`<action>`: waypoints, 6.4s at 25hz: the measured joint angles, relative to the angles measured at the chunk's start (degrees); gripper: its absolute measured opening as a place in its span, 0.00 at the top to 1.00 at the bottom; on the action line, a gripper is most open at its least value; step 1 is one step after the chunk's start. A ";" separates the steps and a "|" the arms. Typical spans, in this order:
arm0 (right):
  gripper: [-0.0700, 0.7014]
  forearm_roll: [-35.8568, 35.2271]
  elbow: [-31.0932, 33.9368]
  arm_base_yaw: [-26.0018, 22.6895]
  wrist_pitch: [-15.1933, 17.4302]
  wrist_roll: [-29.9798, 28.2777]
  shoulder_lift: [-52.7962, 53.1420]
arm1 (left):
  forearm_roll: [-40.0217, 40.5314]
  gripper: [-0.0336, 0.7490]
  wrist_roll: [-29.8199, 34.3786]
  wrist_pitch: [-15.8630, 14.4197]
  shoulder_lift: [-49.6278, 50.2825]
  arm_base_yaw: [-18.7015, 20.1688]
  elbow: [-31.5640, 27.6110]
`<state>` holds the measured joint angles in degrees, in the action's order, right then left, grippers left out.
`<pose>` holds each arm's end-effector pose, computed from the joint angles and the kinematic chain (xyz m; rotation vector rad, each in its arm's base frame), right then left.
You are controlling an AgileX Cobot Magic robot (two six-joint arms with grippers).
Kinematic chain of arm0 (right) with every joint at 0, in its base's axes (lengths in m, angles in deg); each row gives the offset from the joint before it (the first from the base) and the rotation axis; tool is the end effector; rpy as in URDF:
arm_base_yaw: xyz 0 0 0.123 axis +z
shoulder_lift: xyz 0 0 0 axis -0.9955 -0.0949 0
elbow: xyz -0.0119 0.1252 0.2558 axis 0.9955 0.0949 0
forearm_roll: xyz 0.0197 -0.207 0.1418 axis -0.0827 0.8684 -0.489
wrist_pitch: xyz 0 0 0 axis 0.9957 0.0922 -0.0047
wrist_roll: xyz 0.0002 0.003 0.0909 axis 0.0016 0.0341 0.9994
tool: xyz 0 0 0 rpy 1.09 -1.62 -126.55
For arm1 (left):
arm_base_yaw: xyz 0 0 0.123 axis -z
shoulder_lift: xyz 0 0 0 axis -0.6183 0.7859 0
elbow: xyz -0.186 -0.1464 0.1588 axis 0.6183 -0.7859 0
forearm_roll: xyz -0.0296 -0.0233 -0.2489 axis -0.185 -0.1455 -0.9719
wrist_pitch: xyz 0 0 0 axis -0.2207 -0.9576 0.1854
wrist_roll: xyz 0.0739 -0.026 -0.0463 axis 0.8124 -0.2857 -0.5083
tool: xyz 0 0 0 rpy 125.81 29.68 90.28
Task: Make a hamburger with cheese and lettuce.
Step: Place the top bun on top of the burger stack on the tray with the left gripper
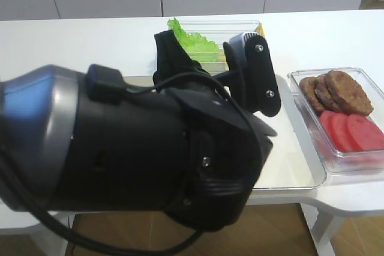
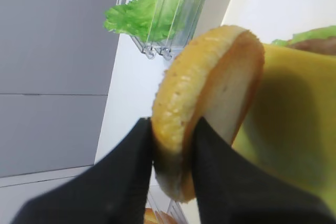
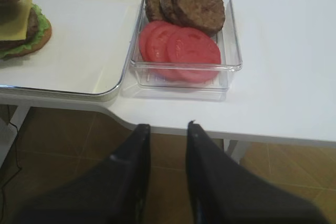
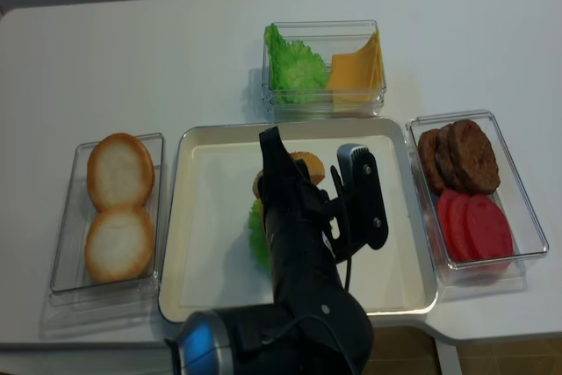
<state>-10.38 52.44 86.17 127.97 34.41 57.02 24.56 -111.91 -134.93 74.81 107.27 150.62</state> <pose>-0.0107 0.0142 0.2682 -0.1831 2.1020 0.1523 0.1995 -0.2929 0.2620 1.0468 1.7579 0.8355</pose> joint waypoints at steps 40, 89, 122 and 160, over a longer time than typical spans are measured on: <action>0.66 0.00 0.00 0.00 0.00 0.00 0.00 | -0.10 0.66 -0.03 0.00 0.00 1.41 0.00; 0.66 0.00 0.00 0.00 0.00 0.00 0.00 | -4.31 0.53 -0.27 -0.19 0.00 -1.01 0.00; 0.66 0.00 0.00 0.00 0.00 0.00 0.00 | -6.18 0.45 -0.27 3.28 0.00 0.51 0.00; 0.66 0.00 0.00 0.00 0.10 0.00 0.00 | -13.30 0.32 -0.27 7.46 0.00 0.51 0.00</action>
<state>-10.38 52.44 86.17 128.07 34.41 57.02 11.27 -112.18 -127.47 74.81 107.78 150.62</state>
